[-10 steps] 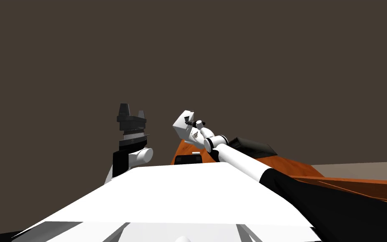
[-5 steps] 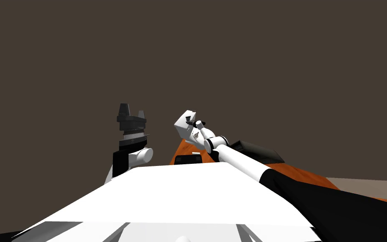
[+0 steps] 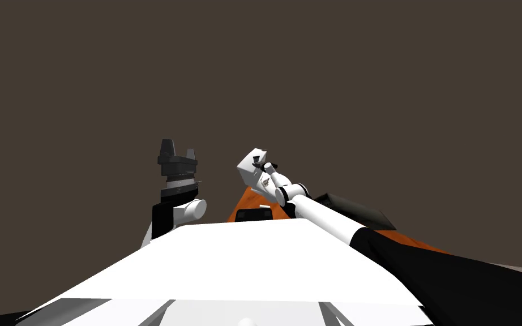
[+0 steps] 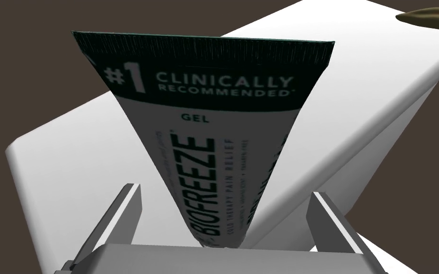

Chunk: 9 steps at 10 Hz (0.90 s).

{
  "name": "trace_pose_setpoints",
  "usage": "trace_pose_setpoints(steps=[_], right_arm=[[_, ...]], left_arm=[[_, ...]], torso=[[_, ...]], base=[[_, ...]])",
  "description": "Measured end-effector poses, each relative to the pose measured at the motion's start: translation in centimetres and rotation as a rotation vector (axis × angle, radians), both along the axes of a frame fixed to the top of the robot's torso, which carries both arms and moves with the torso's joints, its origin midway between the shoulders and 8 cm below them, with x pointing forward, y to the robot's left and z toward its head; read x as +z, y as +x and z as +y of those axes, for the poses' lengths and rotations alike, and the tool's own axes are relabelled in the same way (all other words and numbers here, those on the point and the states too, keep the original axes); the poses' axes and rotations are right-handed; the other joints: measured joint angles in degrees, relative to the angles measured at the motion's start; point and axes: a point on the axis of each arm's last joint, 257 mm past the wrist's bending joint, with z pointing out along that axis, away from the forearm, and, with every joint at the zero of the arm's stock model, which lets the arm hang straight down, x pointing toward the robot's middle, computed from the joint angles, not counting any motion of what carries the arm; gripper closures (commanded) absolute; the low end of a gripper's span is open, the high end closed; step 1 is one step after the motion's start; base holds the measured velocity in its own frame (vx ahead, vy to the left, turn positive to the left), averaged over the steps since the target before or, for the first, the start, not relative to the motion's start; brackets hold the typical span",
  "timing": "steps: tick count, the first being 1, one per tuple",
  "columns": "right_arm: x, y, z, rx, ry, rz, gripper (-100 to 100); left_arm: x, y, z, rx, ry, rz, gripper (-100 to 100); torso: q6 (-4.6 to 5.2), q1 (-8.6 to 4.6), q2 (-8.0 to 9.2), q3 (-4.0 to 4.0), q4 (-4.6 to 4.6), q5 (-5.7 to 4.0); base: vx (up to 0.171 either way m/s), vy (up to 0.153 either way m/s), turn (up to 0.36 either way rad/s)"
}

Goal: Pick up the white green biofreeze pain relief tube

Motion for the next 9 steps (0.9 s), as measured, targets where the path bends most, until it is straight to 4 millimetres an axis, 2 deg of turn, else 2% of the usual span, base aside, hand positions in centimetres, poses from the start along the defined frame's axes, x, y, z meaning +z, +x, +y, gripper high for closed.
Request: trace_pose_setpoints(steps=[1,3,5,7,8,9], right_arm=[[0.1,0.3,-0.7,-0.025,-0.003,-0.010,-100],[0.2,0.7,-1.5,-0.059,-0.003,-0.012,-100],[0.3,1.0,-2.2,-0.092,-0.003,-0.019,-100],[0.5,1.4,-3.0,-0.123,-0.005,-0.028,-100],[0.5,1.4,-3.1,-0.131,0.003,-0.023,-100],[0.9,1.6,-4.2,-0.158,-0.010,-0.044,-100]], left_arm=[[0.0,0.0,0.0,0.000,0.000,0.000,0],[0.0,0.0,0.0,0.000,0.000,0.000,0],[0.0,0.0,0.0,0.000,0.000,0.000,0],[0.0,0.0,0.0,0.000,0.000,0.000,0],[0.0,0.0,0.0,0.000,0.000,0.000,0],[0.0,0.0,0.0,0.000,0.000,0.000,0]], torso=[[-0.07,-0.10,0.04,0.02,0.00,-0.02],[0.01,-0.18,0.02,0.01,0.00,-0.04],[-0.06,-0.11,0.05,0.02,0.00,-0.02],[0.01,-0.10,0.06,0.03,0.01,-0.03],[0.01,0.02,0.01,0.00,0.00,0.00],[-0.05,-0.11,0.07,0.04,0.01,-0.02]], base=[[-0.014,-0.099,0.304],[-0.002,-0.053,-0.001],[-0.024,-0.080,0.294],[-0.012,-0.036,0.019],[-0.024,-0.071,0.336],[-0.030,-0.086,0.279]])
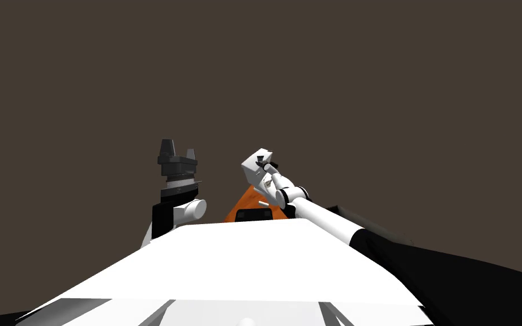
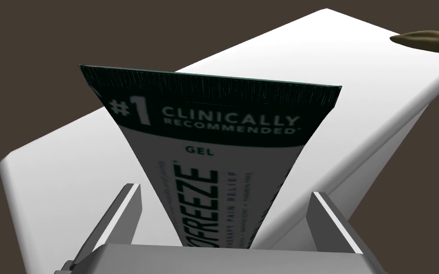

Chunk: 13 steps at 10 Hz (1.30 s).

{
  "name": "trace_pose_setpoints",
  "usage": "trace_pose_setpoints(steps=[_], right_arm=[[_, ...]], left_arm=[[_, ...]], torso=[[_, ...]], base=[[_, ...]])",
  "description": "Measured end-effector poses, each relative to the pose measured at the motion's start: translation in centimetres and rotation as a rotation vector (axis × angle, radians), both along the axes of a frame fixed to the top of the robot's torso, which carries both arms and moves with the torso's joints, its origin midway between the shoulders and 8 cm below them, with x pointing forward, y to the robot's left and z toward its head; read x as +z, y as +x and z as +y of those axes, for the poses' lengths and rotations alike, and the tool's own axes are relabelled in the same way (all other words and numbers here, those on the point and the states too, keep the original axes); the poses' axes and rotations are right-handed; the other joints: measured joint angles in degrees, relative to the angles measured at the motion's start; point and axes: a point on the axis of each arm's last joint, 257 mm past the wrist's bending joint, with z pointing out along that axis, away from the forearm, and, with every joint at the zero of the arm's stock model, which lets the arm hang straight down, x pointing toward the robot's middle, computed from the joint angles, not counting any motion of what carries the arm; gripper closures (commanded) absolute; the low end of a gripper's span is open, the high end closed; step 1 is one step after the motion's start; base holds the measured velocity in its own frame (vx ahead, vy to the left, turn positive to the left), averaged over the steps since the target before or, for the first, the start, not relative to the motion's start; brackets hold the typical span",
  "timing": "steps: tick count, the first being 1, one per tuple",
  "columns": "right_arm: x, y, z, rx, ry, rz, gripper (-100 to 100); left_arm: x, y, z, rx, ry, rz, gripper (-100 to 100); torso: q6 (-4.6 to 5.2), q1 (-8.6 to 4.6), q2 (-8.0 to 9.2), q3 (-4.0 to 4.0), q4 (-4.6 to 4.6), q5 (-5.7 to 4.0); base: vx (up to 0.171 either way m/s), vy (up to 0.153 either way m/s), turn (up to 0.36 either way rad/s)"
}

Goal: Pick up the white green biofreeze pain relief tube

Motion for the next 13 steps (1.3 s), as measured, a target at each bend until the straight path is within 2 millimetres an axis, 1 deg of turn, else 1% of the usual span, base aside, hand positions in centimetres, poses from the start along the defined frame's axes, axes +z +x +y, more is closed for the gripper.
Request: trace_pose_setpoints(steps=[2,3,5,6,8,9,13], right_arm=[[0.3,0.6,-0.9,-0.043,0.010,-0.013,-100],[0.6,0.8,-1.5,-0.064,0.006,-0.031,-100],[1.1,1.1,-2.4,-0.098,0.014,-0.054,-100],[1.5,1.3,-2.8,-0.113,0.009,-0.073,-100],[1.7,1.5,-3.1,-0.133,0.034,-0.074,-100],[1.7,1.5,-3.1,-0.135,0.039,-0.074,100],[1.7,1.5,-3.1,-0.135,0.038,-0.074,100]], left_arm=[[0.0,0.0,0.0,0.000,0.000,0.000,0],[0.0,0.0,0.0,0.000,0.000,0.000,0],[0.0,0.0,0.0,0.000,0.000,0.000,0],[0.0,0.0,0.0,0.000,0.000,0.000,0],[0.0,0.0,0.0,0.000,0.000,0.000,0],[0.0,0.0,0.0,0.000,0.000,0.000,0],[0.0,0.0,0.0,0.000,0.000,0.000,0]], torso=[[0.02,-0.21,0.09,0.05,0.02,-0.05],[0.05,-0.19,0.13,0.08,0.03,-0.05],[0.00,-0.08,0.04,0.02,0.01,-0.02],[0.07,-0.09,0.03,0.02,0.02,-0.03],[0.08,0.15,-0.12,-0.06,-0.02,0.02],[0.07,0.20,-0.14,-0.08,-0.02,0.04],[0.06,0.20,-0.15,-0.08,-0.02,0.03]], base=[[-0.062,-0.125,0.341],[-0.030,-0.050,0.012],[-0.041,-0.087,0.299],[-0.019,-0.037,-0.003],[-0.001,-0.001,-0.014],[0.000,0.000,0.000],[0.000,0.000,0.000]])
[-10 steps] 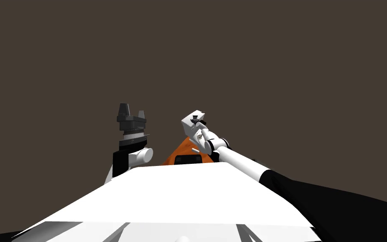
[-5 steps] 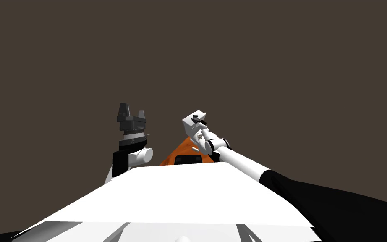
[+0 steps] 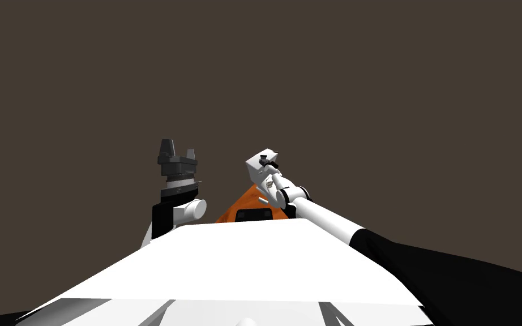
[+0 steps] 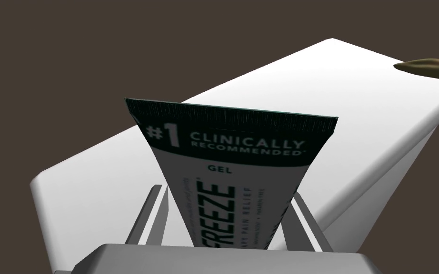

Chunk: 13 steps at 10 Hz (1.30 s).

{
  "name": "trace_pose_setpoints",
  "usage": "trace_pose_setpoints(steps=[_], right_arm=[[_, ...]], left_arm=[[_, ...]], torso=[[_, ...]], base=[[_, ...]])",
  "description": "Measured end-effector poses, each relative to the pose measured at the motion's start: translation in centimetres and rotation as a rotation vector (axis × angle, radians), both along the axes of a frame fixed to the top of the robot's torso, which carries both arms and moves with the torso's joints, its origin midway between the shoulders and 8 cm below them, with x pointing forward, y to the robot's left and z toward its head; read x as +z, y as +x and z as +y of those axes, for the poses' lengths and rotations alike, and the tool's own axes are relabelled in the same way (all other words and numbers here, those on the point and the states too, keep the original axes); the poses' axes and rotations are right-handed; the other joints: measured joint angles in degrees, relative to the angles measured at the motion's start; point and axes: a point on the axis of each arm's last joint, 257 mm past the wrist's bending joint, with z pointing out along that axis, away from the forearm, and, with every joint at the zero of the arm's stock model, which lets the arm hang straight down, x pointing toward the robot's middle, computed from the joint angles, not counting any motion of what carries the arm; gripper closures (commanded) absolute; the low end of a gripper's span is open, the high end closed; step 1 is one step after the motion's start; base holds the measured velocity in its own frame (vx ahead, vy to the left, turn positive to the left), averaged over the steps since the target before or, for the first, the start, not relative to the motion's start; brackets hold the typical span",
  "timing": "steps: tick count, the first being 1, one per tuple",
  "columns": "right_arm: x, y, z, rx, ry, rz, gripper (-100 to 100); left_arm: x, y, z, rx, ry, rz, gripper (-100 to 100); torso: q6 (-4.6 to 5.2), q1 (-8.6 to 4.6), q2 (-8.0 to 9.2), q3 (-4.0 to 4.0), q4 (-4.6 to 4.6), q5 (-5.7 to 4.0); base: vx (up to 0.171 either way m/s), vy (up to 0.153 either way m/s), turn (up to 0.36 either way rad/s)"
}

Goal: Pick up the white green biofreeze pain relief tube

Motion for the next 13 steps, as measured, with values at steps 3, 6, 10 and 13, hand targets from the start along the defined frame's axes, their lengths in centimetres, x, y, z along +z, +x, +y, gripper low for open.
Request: trace_pose_setpoints(steps=[3,6,10,13], right_arm=[[-0.3,-0.2,0.7,0.018,0.007,0.019,100],[-1.1,-0.6,2.0,0.064,0.003,0.056,100],[-1.8,-1.2,3.5,0.119,0.002,0.089,100],[-2.3,-1.9,4.9,0.172,0.007,0.110,100]], left_arm=[[0.0,0.0,0.0,0.000,0.000,0.000,0],[0.0,0.0,0.0,0.000,0.000,0.000,0],[0.0,0.0,0.0,0.000,0.000,0.000,0],[0.0,0.0,0.0,0.000,0.000,0.000,0]], torso=[[0.17,0.18,-0.12,-0.08,-0.05,0.05],[0.18,0.18,-0.29,-0.28,-0.28,0.04],[0.27,0.03,-0.46,-0.44,-0.43,0.01],[0.24,0.06,-0.56,-0.57,-0.60,-0.01]], base=[[0.037,0.064,-0.206],[0.036,0.075,-0.207],[0.024,0.060,-0.157],[0.024,0.075,-0.212]])
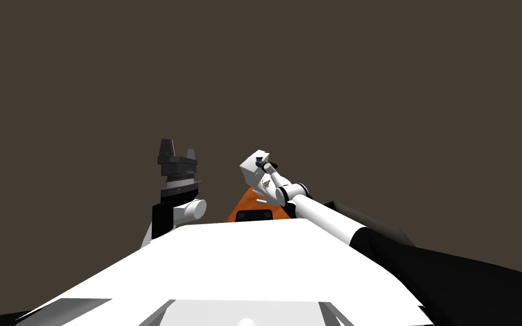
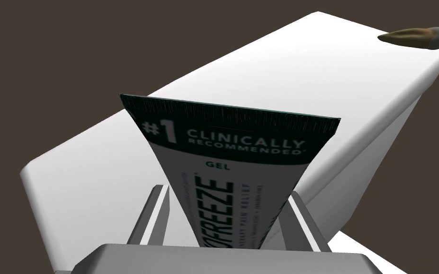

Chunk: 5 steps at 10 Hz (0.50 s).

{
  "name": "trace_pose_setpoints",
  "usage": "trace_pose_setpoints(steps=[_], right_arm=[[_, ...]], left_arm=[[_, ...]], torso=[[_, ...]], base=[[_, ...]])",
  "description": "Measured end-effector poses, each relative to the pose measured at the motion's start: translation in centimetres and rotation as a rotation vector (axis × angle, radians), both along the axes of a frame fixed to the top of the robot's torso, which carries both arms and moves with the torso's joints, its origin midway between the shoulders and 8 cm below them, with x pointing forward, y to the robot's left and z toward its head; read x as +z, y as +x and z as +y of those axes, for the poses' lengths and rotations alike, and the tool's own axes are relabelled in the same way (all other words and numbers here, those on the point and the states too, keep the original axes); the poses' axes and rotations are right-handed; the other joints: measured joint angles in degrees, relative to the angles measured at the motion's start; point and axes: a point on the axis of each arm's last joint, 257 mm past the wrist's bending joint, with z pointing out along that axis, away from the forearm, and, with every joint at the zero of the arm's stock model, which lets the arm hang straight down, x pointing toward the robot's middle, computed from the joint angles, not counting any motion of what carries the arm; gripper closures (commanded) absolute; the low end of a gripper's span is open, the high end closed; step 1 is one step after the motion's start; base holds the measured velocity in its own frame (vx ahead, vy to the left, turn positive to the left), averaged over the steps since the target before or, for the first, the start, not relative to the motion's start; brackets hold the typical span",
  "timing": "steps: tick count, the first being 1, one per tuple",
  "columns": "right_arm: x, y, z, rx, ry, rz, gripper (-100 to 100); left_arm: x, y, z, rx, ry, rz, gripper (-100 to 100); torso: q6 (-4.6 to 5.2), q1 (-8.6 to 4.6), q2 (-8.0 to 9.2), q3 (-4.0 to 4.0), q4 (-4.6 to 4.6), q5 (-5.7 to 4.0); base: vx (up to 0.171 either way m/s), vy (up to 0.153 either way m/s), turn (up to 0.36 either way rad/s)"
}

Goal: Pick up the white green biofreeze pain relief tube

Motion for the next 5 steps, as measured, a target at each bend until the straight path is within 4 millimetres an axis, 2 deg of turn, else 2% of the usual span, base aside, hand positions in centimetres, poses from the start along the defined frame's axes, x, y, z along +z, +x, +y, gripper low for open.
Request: trace_pose_setpoints(steps=[1,2,3,5], right_arm=[[-0.1,-0.2,0.5,0.027,-0.010,-0.001,100],[-0.1,-0.4,0.6,0.044,-0.024,-0.003,100],[-0.1,-0.8,1.5,0.071,-0.013,0.006,100],[-0.2,-1.3,2.1,0.103,-0.006,0.016,100]], left_arm=[[0.0,0.0,0.0,0.000,0.000,0.000,0],[0.0,0.0,0.0,0.000,0.000,0.000,0],[0.0,0.0,0.0,0.000,0.000,0.000,0],[0.0,0.0,0.0,0.000,0.000,0.000,0]], torso=[[0.02,0.00,-0.05,-0.03,-0.02,0.02],[-0.10,-0.06,-0.02,-0.02,-0.01,0.00],[0.03,0.03,-0.06,-0.03,-0.01,0.02],[-0.15,-0.07,-0.03,-0.02,-0.02,-0.03]], base=[[0.016,0.057,-0.067],[0.032,0.090,-0.314],[0.031,0.107,-0.288],[0.003,0.026,0.016]])
